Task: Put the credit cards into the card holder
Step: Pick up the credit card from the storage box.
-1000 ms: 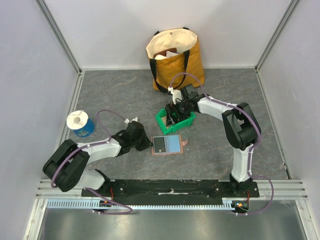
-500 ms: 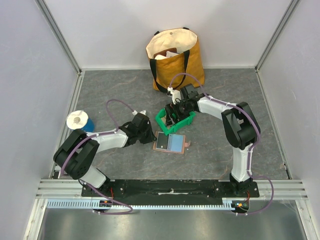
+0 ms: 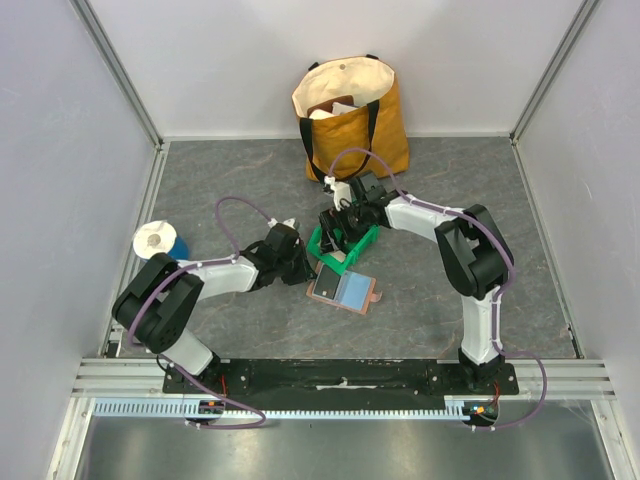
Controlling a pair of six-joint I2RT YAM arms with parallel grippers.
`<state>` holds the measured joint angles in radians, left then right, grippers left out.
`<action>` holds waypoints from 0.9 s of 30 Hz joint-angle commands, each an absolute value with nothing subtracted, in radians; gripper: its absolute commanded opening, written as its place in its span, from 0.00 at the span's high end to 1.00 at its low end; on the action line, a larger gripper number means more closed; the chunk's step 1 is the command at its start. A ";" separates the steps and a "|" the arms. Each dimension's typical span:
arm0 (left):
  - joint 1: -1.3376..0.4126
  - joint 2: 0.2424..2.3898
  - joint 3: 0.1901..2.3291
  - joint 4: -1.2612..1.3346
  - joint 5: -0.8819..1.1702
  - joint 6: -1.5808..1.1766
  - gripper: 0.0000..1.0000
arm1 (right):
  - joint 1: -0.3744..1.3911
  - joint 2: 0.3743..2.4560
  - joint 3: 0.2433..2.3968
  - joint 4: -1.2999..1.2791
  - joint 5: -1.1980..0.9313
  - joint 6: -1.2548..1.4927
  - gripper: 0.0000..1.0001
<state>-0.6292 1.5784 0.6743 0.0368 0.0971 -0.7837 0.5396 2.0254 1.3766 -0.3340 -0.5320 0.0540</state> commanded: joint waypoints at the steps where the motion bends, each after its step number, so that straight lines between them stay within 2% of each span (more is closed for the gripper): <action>1: -0.608 1.649 0.652 -0.043 0.023 -0.732 0.98 | 0.568 2.056 1.362 -0.437 -0.635 0.069 0.02; 9: -0.575 1.657 0.675 -0.054 0.032 -0.727 0.98 | 0.584 2.063 1.371 -0.508 -0.612 0.025 0.03; 12: -0.574 1.655 0.672 -0.055 0.034 -0.726 0.98 | 0.584 2.042 1.368 -0.503 -0.629 0.032 0.07; 18: -0.574 1.648 0.670 -0.061 0.040 -0.718 0.98 | 0.586 2.020 1.358 -0.500 -0.585 0.133 0.23; 21: -0.572 1.640 0.666 -0.061 0.052 -0.713 0.98 | 0.597 1.990 1.307 -0.463 -0.513 0.179 0.19; 23: -0.574 1.632 0.660 -0.057 0.069 -0.713 0.98 | 0.607 1.961 1.272 -0.434 -0.467 0.221 0.21; 27: -0.572 1.611 0.632 -0.058 0.089 -0.721 0.98 | 0.669 1.879 1.186 -0.341 -0.330 0.336 0.18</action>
<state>-0.5892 1.6005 0.6899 0.0391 0.1650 -0.7811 0.5987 1.9507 1.2743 -0.3435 -0.4648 0.1959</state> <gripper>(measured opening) 0.025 0.808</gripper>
